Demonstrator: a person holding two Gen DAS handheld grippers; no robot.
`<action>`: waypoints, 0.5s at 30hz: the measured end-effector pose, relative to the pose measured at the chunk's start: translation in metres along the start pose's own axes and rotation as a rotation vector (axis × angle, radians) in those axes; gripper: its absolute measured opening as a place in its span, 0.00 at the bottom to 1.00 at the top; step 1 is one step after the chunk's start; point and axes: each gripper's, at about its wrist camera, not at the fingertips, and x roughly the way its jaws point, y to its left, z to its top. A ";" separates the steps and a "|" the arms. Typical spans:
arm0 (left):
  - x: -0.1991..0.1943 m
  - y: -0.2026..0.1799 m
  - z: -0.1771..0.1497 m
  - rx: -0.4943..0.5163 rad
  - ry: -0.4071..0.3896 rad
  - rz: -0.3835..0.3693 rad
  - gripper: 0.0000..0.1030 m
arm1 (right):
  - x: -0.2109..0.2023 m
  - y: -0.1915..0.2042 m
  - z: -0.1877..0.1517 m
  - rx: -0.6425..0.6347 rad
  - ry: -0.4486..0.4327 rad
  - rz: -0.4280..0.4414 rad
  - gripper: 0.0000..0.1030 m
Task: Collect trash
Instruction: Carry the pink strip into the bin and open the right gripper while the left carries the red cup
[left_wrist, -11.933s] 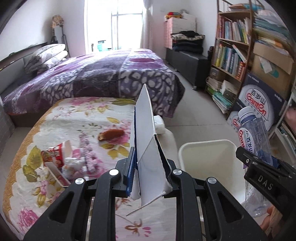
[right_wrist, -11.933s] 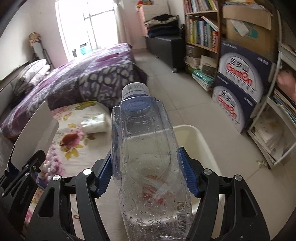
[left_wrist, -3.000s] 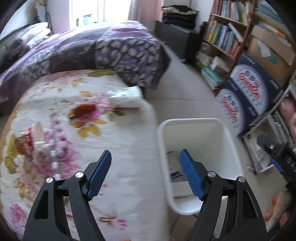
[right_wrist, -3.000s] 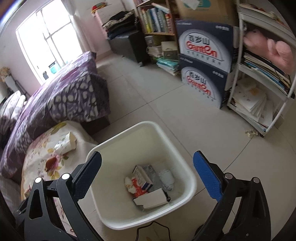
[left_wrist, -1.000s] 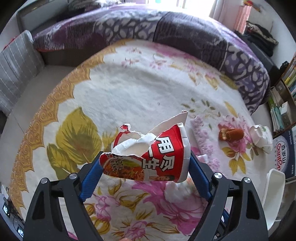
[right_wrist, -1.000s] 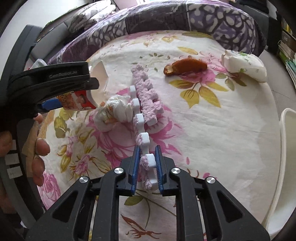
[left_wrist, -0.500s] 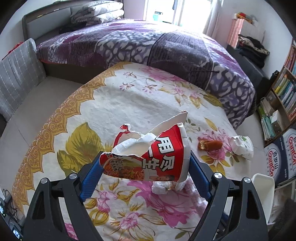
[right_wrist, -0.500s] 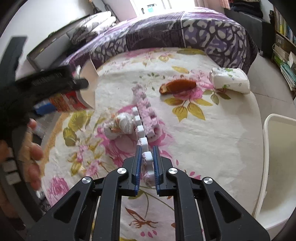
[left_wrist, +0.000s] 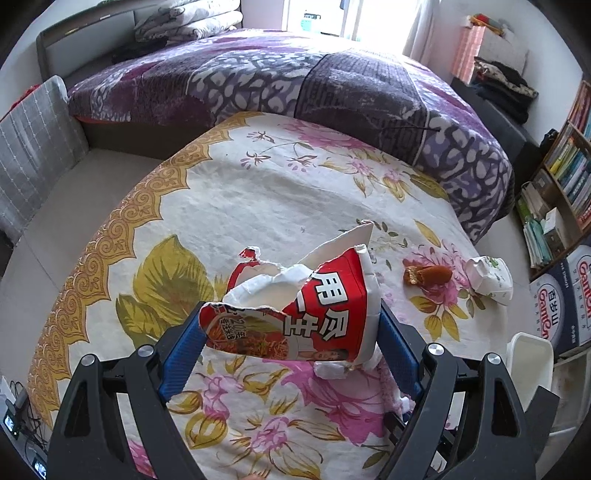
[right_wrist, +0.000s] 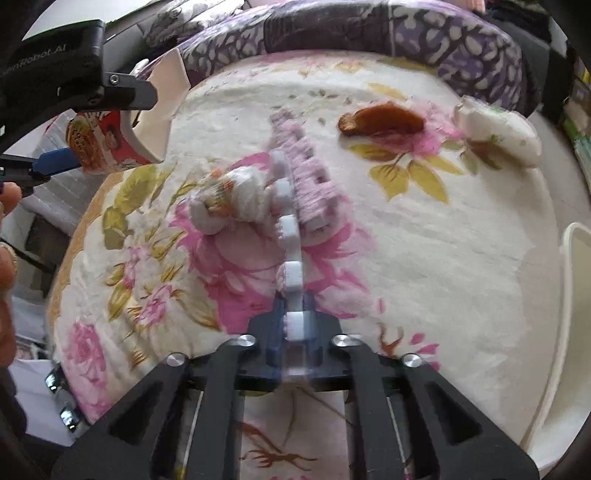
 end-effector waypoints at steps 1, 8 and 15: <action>-0.001 0.001 0.000 -0.002 -0.004 0.002 0.81 | -0.003 0.001 0.001 -0.003 -0.012 -0.004 0.08; -0.020 -0.004 0.003 -0.007 -0.083 0.017 0.81 | -0.042 0.000 0.010 0.006 -0.138 -0.010 0.08; -0.043 -0.020 -0.005 0.016 -0.159 0.015 0.81 | -0.080 -0.018 0.012 0.051 -0.236 -0.053 0.08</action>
